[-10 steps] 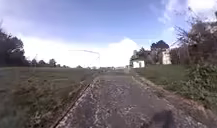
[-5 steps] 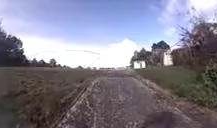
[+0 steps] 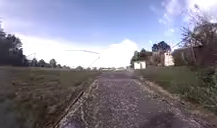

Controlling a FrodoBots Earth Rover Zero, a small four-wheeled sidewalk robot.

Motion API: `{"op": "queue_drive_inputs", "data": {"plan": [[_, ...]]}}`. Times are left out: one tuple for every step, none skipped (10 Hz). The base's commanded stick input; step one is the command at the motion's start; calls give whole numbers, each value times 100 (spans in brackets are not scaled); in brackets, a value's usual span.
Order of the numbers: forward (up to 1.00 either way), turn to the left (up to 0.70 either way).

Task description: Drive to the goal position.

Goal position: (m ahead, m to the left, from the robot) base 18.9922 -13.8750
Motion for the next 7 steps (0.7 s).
{"op": "queue_drive_inputs", "data": {"plan": [[70,0],[70,-1],[70,-21],[70,-4],[70,-1],[70,0],[70,0]]}}
